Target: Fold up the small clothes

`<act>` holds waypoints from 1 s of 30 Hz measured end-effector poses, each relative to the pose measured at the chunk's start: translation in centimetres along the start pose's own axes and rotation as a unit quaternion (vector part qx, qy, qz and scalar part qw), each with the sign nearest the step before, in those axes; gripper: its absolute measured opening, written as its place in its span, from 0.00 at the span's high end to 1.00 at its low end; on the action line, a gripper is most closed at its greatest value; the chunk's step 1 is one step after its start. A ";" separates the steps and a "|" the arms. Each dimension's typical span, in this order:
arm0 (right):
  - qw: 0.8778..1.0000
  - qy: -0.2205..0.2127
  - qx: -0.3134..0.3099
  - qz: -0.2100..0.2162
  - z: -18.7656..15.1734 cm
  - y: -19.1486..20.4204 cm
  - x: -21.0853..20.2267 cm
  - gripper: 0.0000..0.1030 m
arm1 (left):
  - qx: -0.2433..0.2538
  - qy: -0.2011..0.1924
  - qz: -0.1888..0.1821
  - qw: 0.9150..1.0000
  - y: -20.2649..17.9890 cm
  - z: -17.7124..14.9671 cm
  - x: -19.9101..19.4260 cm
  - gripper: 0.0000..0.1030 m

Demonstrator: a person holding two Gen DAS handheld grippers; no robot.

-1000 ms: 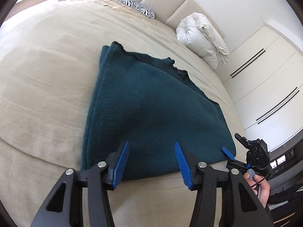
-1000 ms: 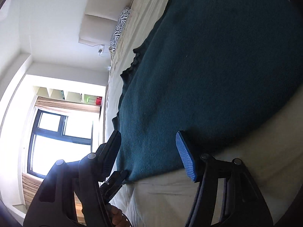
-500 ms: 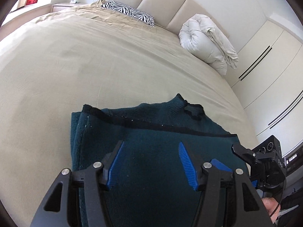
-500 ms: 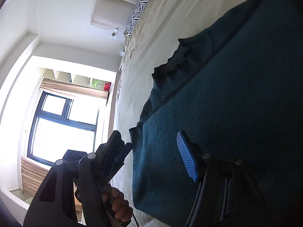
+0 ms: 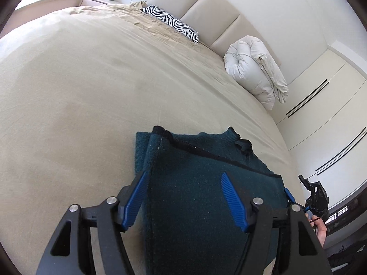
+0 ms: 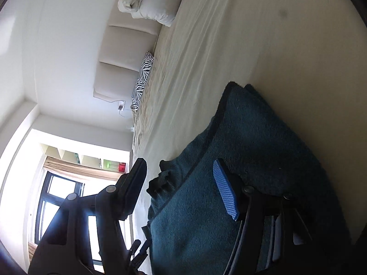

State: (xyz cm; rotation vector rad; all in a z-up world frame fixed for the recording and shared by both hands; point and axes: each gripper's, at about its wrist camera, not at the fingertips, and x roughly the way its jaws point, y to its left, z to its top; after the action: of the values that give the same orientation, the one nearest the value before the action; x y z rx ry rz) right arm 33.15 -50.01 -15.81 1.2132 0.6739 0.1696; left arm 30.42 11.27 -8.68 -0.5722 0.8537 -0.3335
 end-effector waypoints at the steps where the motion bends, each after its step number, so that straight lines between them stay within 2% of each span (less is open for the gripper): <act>1: 1.000 0.001 -0.012 -0.001 -0.4 0.3 -0.7 0.39 | -0.006 -0.003 0.003 1.000 0.4 -0.2 -1.1 0.24; 3: 0.999 0.023 -0.033 0.001 -1.7 1.0 -1.3 0.37 | -0.023 0.006 -0.005 1.000 1.3 -1.0 -2.4 0.23; 7: 0.995 0.086 -0.057 0.016 -5.0 2.3 -1.2 0.37 | -0.072 0.050 -0.032 0.996 3.3 -3.0 -3.0 0.23; 10: 0.990 0.124 -0.069 0.025 -7.8 3.4 0.1 0.37 | -0.100 0.078 -0.066 0.990 4.0 -3.7 -2.2 0.23; 14: 0.984 0.157 -0.082 0.032 -10.4 4.8 1.4 0.37 | -0.107 0.127 -0.086 0.982 3.2 -3.9 -1.1 0.23; 16: 0.981 0.172 -0.088 0.037 -11.4 5.6 1.8 0.37 | -0.113 0.155 -0.104 0.976 2.8 -4.3 -0.3 0.23; 18: 0.977 0.187 -0.090 0.044 -12.5 6.2 1.7 0.37 | -0.121 0.160 -0.105 0.974 2.9 -4.6 -0.1 0.24; 22: 0.971 0.212 -0.096 0.053 -14.1 8.0 3.0 0.37 | -0.169 0.164 -0.133 0.963 3.9 -4.6 0.0 0.26; 24: 0.968 0.224 -0.098 0.052 -14.7 8.7 4.2 0.37 | -0.174 0.172 -0.130 0.961 3.5 -4.6 0.5 0.31; 26: 0.965 0.239 -0.098 0.049 -15.2 9.3 5.8 0.37 | -0.173 0.180 -0.124 0.960 3.3 -4.7 0.9 0.45; 27: 0.963 0.247 -0.098 0.048 -15.6 9.6 6.7 0.37 | -0.176 0.182 -0.123 0.959 3.3 -4.9 1.1 0.49; 29: 0.956 0.272 -0.102 0.044 -16.6 10.4 8.7 0.37 | -0.182 0.182 -0.122 0.959 3.7 -5.0 1.3 0.66; 30: 0.952 0.286 -0.105 0.041 -17.2 10.7 9.7 0.37 | -0.184 0.181 -0.121 0.959 3.9 -5.2 1.2 0.70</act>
State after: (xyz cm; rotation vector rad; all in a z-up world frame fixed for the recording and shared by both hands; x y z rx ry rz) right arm 33.63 -27.75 -13.03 0.9844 1.0771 0.6655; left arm 27.34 12.04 -14.48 -0.9867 1.2139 -0.5181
